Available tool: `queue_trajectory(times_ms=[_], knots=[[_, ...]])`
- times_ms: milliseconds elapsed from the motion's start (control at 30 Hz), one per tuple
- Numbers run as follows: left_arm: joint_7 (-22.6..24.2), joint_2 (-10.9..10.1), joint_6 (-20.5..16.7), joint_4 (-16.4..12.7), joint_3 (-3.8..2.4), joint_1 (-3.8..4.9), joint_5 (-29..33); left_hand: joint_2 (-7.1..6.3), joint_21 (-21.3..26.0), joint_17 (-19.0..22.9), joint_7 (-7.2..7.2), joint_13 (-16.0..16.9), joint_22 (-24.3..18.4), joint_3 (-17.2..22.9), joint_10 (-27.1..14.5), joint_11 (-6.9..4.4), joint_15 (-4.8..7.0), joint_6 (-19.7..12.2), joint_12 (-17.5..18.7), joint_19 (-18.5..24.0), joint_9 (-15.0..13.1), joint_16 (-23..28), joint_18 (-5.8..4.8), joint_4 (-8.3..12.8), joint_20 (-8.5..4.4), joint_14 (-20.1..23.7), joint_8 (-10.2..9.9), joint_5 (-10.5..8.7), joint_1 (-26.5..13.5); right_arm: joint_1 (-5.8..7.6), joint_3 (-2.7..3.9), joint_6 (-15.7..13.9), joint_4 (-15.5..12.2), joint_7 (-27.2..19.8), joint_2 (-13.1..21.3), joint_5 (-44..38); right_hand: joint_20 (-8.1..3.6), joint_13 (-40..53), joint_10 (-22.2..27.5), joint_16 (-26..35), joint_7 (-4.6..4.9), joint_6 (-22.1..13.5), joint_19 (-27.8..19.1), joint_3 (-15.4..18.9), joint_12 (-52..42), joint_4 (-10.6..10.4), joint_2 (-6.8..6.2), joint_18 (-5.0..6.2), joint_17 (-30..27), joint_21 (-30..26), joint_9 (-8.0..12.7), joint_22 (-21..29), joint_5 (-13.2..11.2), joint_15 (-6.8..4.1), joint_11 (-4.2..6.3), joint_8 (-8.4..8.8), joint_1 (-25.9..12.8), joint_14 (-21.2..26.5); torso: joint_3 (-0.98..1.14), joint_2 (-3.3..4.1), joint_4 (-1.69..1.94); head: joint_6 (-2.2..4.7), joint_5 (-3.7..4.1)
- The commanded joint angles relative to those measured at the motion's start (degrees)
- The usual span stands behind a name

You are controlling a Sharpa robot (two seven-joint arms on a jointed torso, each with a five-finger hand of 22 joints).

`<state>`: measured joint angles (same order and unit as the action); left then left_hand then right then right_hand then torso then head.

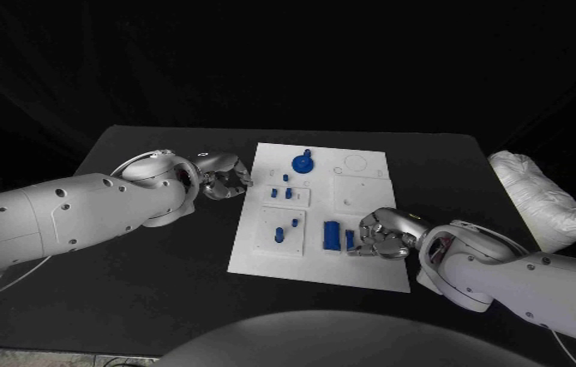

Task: Assemble the parts on the task board

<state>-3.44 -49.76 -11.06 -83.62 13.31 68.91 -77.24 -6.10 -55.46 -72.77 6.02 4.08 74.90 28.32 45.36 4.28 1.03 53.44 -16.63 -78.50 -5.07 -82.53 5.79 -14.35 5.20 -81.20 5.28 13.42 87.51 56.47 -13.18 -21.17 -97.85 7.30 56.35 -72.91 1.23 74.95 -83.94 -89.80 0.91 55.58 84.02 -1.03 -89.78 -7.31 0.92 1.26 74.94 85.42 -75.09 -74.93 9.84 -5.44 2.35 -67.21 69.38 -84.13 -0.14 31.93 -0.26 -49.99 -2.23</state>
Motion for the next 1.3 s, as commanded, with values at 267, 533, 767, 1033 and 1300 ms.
queue_trajectory(times_ms=[267, 533, 767, 1033, 1300], knots=[[0.07, 0.07, 0.75, -0.15, -0.04, 0.01, 0.29, 0.36, 0.27, 0.05, 0.27, -0.06, 6.93, 0.33, 0.36, 0.04, -0.18, 0.33, -0.1, 0.29, -0.07, 0.31, 0.35, 0.06, 0.03, 0.33, 0.35, 0.35, -0.34, 0.01, 0.07, 0.29, 0.18, 1.89, -0.33, 1.36, -0.58, 15.05, -6.06, -0.2, -0.15, -1.01, 3.54, 0.64, -0.22, 0.05, 0.15, 0.05, 15.06, -0.36, -5.19, -13.34, -3.64, -0.43, 0.47, 0.23, 0.28, -5.87, 0.04, 0.01, 0.04, -0.01, -0.05], [-0.04, 0.09, 0.98, -0.12, -0.04, 0.01, 0.3, 0.34, 0.39, 0.16, 0.29, -0.07, 6.9, 0.36, 0.42, 0.09, -0.21, 0.32, -0.09, 0.33, -0.08, 0.36, 0.36, 0.07, 0.04, 0.4, 0.35, 0.35, -0.37, 0.0, 0.07, 0.14, 0.36, 1.94, -0.38, 1.48, -0.66, 15.05, -6.06, -0.2, -0.12, -0.79, 3.79, 1.0, -0.22, 1.63, -0.03, -0.08, 15.06, 0.1, -5.38, -13.5, -6.97, -0.48, 0.51, -0.27, 2.63, -5.87, 0.01, 0.0, -0.03, -0.01, -0.14], [-0.12, 0.1, 1.22, -0.11, -0.04, 0.0, 0.84, 0.36, 0.4, 0.21, 0.35, -0.06, 6.9, 0.38, 0.49, 0.13, -0.23, 0.36, -0.1, 0.34, -0.09, 0.38, 0.36, 0.05, 0.05, 0.43, 0.38, 0.34, -0.41, -0.01, 0.07, -1.77, 0.16, -0.01, -0.15, 1.87, -0.76, 15.05, -6.06, -0.2, -0.22, -1.25, 4.01, 3.1, -0.22, 0.54, -1.54, -0.19, 15.06, 0.53, -5.31, -13.66, -7.06, -0.56, 0.59, -0.41, 1.11, -5.87, 0.03, -0.01, -0.02, -0.01, -0.05], [-0.06, -0.01, 1.12, -0.13, -0.04, -0.01, 1.13, 0.38, 0.47, 0.31, 0.37, -0.06, 6.89, 0.39, 0.52, 0.15, -0.24, 0.38, -0.11, 0.37, -0.1, 0.43, 0.37, 0.05, 0.06, 0.48, 0.4, 0.34, -0.43, -0.03, 0.07, -4.64, -0.96, -3.05, 0.69, 3.68, -0.89, 15.05, -6.06, -0.2, -0.43, -1.65, 4.31, 5.73, -0.22, -2.06, -2.54, -0.35, 15.06, 1.13, -5.0, -13.87, -7.06, -0.71, 0.77, -0.33, -1.43, -5.87, 0.07, -0.01, -0.02, -0.01, -0.19], [0.13, -0.11, 0.72, -0.2, -0.04, -0.01, 1.17, 0.39, 0.67, 0.47, 0.38, -0.07, 6.84, 0.41, 0.55, 0.16, -0.25, 0.4, -0.1, 0.44, -0.1, 0.5, 0.4, 0.06, 0.07, 0.57, 0.41, 0.35, -0.43, -0.03, 0.08, -5.79, -1.48, -3.96, 1.74, 5.65, -0.96, 15.05, -6.06, -0.2, -0.55, -2.34, 4.31, 6.03, -0.22, -3.22, -1.18, -0.34, 15.06, 1.11, -4.55, -13.86, -6.85, -0.78, 0.87, 0.26, -1.36, -5.87, 0.03, -0.07, 0.1, -0.01, -0.19]])
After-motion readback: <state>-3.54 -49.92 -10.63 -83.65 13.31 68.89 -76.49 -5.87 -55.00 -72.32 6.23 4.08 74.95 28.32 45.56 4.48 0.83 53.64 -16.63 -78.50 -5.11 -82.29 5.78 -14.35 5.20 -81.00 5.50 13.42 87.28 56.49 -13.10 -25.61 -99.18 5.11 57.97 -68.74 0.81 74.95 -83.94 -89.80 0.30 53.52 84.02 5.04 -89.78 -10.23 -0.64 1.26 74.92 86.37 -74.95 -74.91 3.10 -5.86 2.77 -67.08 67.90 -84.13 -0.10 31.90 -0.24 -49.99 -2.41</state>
